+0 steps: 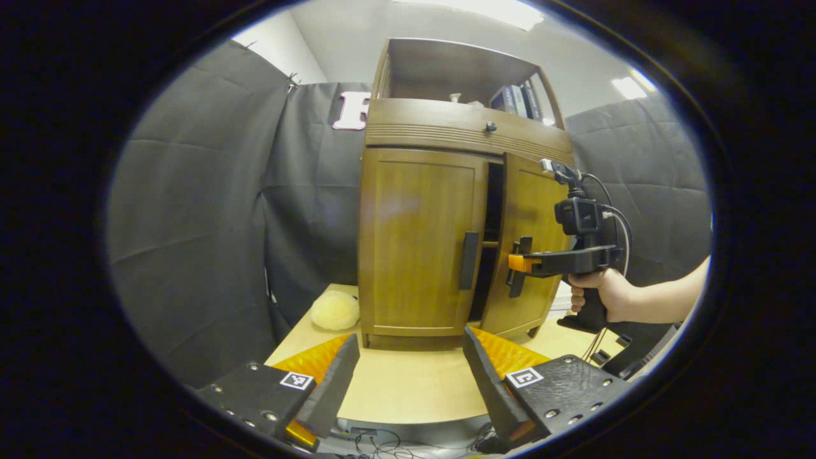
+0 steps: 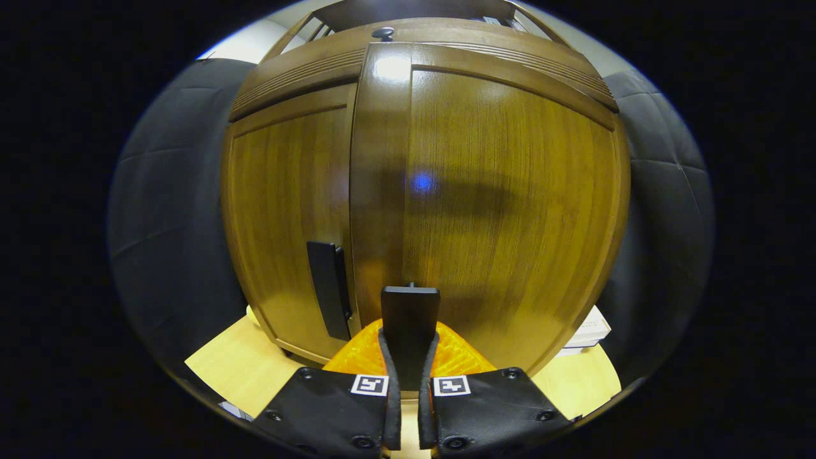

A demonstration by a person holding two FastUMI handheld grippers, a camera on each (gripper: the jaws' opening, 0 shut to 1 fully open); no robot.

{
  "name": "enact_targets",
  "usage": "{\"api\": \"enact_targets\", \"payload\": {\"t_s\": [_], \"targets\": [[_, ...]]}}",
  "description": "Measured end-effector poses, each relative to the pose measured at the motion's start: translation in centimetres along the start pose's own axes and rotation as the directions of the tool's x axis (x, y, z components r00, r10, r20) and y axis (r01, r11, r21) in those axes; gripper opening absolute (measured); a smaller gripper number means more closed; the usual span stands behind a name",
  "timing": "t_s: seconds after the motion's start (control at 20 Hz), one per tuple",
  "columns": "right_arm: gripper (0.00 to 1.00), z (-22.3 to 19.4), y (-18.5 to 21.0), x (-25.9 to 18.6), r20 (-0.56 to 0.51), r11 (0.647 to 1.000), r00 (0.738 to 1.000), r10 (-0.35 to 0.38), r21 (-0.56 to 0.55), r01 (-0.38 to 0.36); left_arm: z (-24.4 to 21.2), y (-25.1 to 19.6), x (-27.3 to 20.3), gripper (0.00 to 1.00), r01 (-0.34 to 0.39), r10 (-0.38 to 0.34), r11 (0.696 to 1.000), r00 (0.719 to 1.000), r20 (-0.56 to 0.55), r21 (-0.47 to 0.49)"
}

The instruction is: Open the right door of the double-door shoe cabinet with the right hand, and open the left door with the left hand.

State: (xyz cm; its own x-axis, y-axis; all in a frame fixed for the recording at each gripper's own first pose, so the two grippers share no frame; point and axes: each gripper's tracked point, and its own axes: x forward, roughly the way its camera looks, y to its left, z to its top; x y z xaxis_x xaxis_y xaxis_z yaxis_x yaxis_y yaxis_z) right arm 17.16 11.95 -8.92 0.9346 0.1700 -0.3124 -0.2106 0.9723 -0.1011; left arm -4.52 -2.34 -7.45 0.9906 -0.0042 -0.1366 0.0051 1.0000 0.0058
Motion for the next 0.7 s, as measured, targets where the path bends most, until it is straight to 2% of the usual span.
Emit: {"api": "enact_targets", "payload": {"t_s": [0.1, 0.2, 0.25, 0.4, 0.45, 0.6, 0.7], "targets": [[0.09, 0.1, 0.0, -0.4, 0.001, 1.000, 1.000, 0.015, 0.009, -0.015, -0.2, -0.6, 1.0, 0.96, 0.017, -0.017, 1.000, 1.000, 0.004, -0.021], [0.15, 0.4, 0.0, -0.9, 0.006, 0.999, 0.999, 0.042, 0.002, -0.042, -0.1, -1.4, 2.0, 0.96, 0.002, -0.002, 1.000, 1.000, 0.007, -0.026], [0.10, 0.5, -0.2, -1.3, 0.009, 0.998, 0.998, 0.056, -0.001, -0.056, 0.1, -1.8, 2.7, 0.96, -0.001, 0.002, 0.999, 1.000, 0.010, -0.032], [0.09, -0.5, -0.7, -3.2, 0.015, 0.994, 0.994, 0.104, -0.011, -0.104, 1.7, -3.4, 5.1, 0.96, 0.004, -0.003, 0.997, 1.000, 0.019, -0.074], [0.12, -0.8, -0.9, -3.8, 0.011, 0.992, 0.992, 0.123, -0.010, -0.123, 2.0, -3.9, 5.5, 0.96, 0.003, -0.001, 0.996, 1.000, 0.022, -0.086], [0.09, -1.3, -1.3, -5.0, 0.015, 0.985, 0.985, 0.171, -0.011, -0.171, 3.5, -4.5, 7.5, 0.95, 0.001, 0.004, 0.995, 0.999, 0.053, -0.099], [0.12, -1.5, -1.8, -6.2, 0.019, 0.980, 0.980, 0.199, -0.015, -0.199, 4.4, -3.8, 8.8, 0.95, -0.050, 0.055, 0.996, 0.997, 0.061, -0.079]]}}
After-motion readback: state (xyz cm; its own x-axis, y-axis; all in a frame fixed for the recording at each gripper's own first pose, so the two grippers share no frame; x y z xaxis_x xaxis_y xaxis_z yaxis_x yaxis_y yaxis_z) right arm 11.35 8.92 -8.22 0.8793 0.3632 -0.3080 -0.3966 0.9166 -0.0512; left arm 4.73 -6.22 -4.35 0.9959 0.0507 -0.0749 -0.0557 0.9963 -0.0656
